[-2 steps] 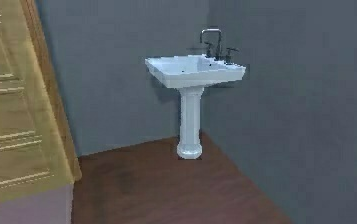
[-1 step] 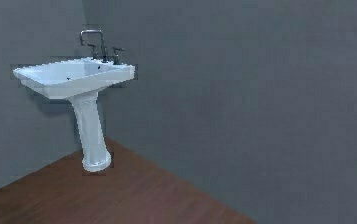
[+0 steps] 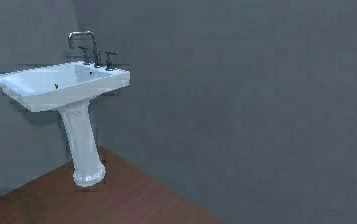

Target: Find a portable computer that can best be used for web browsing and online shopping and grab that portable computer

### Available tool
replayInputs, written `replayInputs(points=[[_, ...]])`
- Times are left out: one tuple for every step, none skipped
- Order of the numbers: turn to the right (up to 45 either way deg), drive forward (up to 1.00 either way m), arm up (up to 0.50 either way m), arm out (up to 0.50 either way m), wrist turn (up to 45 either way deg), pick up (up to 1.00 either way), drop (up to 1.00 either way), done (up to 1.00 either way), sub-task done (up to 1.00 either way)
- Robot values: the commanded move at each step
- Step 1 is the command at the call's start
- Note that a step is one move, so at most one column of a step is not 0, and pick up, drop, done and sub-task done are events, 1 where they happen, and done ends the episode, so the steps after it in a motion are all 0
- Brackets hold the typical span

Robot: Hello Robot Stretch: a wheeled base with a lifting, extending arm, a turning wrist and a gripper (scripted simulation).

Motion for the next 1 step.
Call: replayInputs(points=[[36.0,0.0,0.0,0.0,0.0,0.0,0.0,0.0,0.0]])
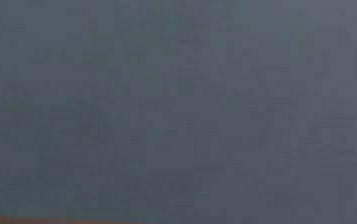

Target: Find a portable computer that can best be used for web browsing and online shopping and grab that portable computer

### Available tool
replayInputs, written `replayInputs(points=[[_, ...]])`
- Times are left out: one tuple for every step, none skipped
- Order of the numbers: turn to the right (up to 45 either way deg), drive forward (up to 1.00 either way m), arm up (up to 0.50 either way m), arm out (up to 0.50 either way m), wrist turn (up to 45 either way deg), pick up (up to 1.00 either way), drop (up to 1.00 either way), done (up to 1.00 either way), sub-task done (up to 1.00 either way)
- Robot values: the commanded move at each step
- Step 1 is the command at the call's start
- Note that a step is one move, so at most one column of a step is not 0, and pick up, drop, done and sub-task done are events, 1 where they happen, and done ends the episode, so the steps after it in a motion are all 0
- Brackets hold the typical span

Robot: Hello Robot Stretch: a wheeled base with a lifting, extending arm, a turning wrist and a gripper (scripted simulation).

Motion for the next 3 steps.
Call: replayInputs(points=[[0.0,0.05,0.0,0.0,0.0,0.0,0.0,0.0,0.0],[-45.0,0.0,0.0,0.0,0.0,0.0,0.0,0.0,0.0],[-21.0,0.0,0.0,0.0,0.0,0.0,0.0,0.0,0.0]])
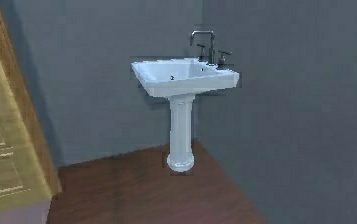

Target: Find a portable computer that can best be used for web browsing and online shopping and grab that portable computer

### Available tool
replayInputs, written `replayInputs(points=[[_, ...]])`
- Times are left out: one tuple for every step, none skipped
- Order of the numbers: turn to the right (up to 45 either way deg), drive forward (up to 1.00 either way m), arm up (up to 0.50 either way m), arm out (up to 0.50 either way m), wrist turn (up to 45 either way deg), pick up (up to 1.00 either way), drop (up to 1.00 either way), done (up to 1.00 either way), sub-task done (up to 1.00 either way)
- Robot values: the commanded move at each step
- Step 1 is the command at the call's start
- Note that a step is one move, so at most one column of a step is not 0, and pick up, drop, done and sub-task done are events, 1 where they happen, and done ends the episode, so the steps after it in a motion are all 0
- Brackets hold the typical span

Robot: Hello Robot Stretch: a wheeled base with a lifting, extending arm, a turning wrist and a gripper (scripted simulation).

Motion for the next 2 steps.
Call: replayInputs(points=[[0.0,0.1,0.0,0.0,0.0,0.0,0.0,0.0,0.0],[-45.0,0.0,0.0,0.0,0.0,0.0,0.0,0.0,0.0]])
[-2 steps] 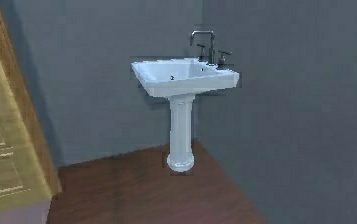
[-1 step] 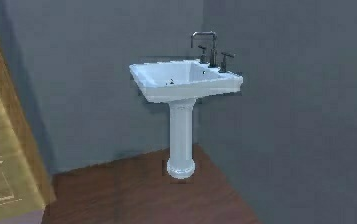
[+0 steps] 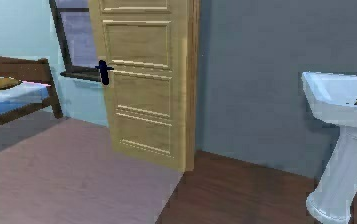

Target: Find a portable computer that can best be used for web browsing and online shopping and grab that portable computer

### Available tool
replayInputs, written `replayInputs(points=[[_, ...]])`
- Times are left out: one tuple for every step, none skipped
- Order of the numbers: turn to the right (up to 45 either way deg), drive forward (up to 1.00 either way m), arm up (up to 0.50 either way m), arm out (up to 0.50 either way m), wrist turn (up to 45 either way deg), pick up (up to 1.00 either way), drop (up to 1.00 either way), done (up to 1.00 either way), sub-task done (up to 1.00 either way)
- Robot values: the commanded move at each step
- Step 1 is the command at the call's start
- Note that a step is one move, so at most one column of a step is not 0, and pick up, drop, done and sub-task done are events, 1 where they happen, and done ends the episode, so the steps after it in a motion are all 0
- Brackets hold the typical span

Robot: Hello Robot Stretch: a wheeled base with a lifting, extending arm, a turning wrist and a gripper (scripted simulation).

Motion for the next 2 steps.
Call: replayInputs(points=[[-18.0,0.0,0.0,0.0,0.0,0.0,0.0,0.0,0.0],[0.0,0.45,0.0,0.0,0.0,0.0,0.0,0.0,0.0]])
